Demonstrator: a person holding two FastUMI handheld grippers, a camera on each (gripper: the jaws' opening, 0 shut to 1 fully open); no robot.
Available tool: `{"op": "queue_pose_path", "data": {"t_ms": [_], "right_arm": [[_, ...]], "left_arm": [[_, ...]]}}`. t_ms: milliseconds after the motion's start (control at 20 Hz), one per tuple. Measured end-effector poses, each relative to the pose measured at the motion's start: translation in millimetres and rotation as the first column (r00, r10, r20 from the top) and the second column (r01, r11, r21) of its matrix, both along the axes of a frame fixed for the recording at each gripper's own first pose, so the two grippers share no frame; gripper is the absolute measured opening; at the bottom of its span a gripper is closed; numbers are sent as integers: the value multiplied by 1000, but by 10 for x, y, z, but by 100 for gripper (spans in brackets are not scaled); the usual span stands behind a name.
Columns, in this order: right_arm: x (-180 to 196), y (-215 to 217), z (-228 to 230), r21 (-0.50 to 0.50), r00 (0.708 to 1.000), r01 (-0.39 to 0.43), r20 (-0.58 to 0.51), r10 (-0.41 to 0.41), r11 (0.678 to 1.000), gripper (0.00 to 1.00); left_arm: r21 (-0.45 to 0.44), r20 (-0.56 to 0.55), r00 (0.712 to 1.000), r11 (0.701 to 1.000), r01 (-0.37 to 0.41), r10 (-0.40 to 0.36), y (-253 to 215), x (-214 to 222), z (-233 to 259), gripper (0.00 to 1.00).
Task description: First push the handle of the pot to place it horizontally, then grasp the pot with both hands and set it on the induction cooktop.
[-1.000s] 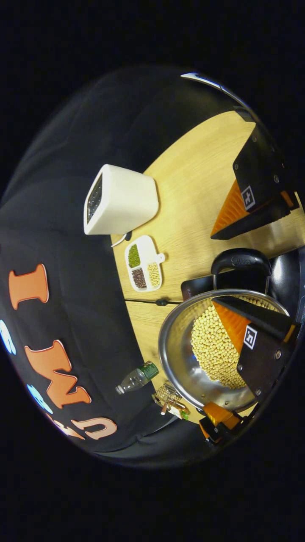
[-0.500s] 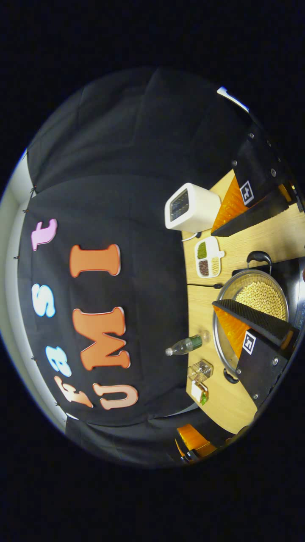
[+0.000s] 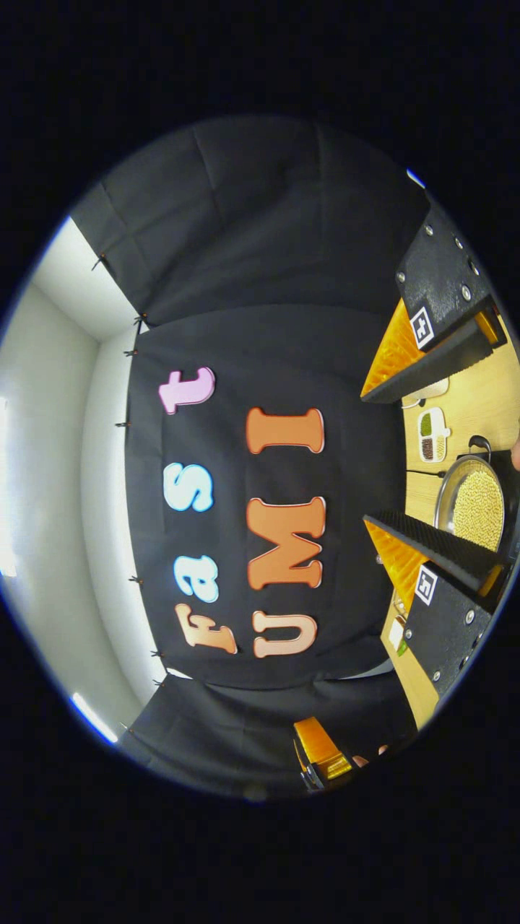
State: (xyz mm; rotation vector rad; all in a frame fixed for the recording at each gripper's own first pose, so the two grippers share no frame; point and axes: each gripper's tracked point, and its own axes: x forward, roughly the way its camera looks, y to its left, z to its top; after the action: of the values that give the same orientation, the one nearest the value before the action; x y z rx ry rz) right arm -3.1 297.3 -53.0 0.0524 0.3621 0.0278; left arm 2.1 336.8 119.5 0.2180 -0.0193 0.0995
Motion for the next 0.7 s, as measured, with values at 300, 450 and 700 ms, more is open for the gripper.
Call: {"op": "queue_pose_path", "data": {"t_ms": [300,450,700], "right_arm": [[-49,-226,833,-2,986,29,164,-29,1000,93],[-4,-295,1115,25,982,28,189,-32,999,93],[81,-235,1244,11,981,7,193,-9,1000,98]], "left_arm": [[112,134,988,989,-95,80,396,-319,918,85],[142,178,979,982,-128,102,430,-389,1203,84],[144,195,976,981,-129,99,439,-527,1476,84]]}}
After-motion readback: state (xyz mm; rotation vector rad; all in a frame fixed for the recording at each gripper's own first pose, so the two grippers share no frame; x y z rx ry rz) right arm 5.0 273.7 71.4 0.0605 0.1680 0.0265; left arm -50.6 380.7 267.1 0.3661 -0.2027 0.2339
